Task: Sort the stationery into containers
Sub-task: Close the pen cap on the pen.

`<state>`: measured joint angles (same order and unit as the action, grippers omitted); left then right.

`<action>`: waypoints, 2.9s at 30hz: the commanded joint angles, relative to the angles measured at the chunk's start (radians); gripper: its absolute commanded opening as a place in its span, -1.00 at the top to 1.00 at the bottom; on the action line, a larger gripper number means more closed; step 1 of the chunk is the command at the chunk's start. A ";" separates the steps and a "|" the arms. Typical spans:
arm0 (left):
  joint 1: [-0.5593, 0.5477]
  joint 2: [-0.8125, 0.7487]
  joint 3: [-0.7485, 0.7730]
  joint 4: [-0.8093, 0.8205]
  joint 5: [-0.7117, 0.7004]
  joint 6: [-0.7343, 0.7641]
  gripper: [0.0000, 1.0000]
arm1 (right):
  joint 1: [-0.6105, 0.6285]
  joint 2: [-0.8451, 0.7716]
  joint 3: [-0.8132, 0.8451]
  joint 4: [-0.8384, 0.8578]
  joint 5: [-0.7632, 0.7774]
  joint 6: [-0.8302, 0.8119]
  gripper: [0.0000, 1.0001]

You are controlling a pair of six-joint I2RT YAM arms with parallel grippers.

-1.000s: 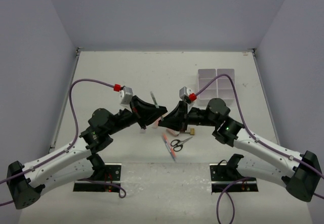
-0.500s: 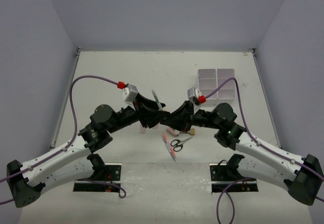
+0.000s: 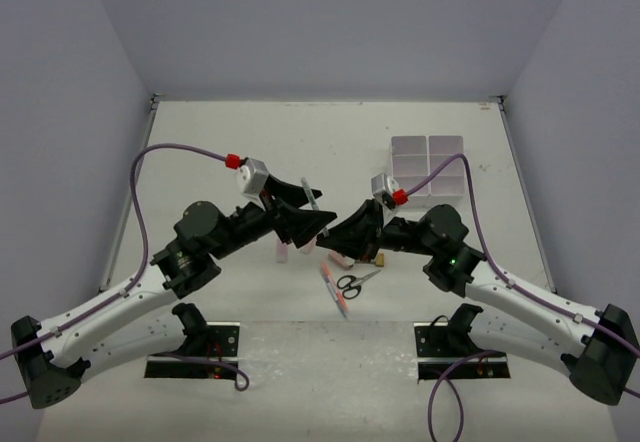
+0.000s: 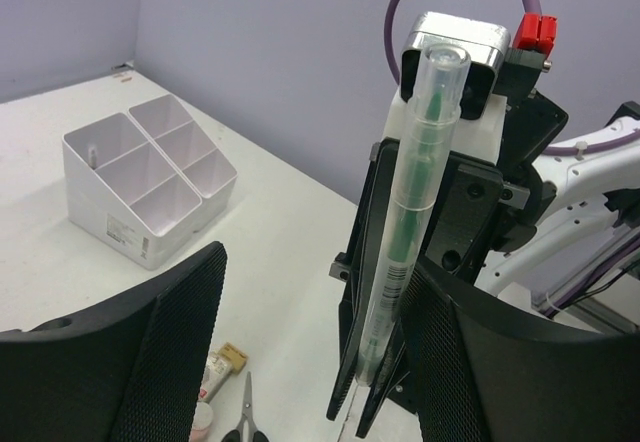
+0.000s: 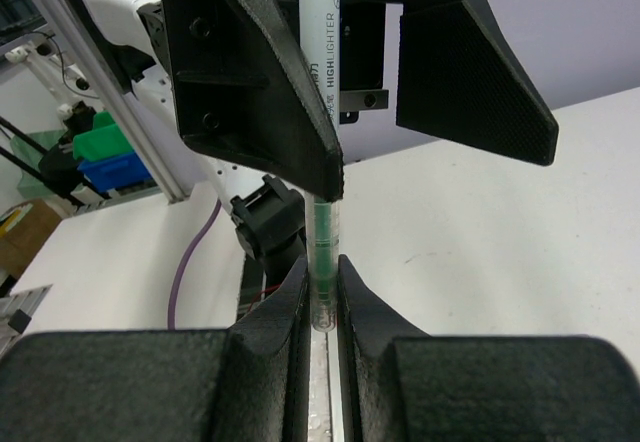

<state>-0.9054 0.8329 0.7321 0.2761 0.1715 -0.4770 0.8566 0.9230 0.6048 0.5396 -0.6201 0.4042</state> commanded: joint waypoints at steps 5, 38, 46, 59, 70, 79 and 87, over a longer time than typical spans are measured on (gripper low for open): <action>0.004 -0.035 0.097 -0.047 -0.084 0.053 -0.38 | 0.002 0.009 -0.001 0.035 -0.011 0.000 1.00; 0.008 0.049 -0.020 -0.027 0.126 -0.014 1.00 | -0.002 0.017 0.162 0.013 0.006 -0.056 1.00; -0.004 0.047 -0.119 0.035 0.153 -0.052 1.00 | -0.038 0.037 0.190 0.098 0.030 0.008 1.00; -0.074 0.104 -0.262 0.135 0.107 -0.095 1.00 | -0.091 0.091 0.320 0.099 -0.040 0.036 1.00; -0.081 0.099 -0.330 0.146 0.033 -0.124 1.00 | -0.106 0.056 0.377 0.088 -0.086 0.027 1.00; -0.080 -0.078 -0.089 -0.086 -0.271 0.009 1.00 | -0.106 0.040 0.244 -0.068 -0.157 -0.035 0.61; -0.079 -0.080 -0.030 -0.055 -0.330 0.003 1.00 | -0.106 -0.024 0.192 -0.184 -0.109 -0.077 0.24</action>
<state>-0.9825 0.7422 0.6668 0.2738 -0.1092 -0.5021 0.7517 0.9240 0.7937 0.3470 -0.7707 0.3679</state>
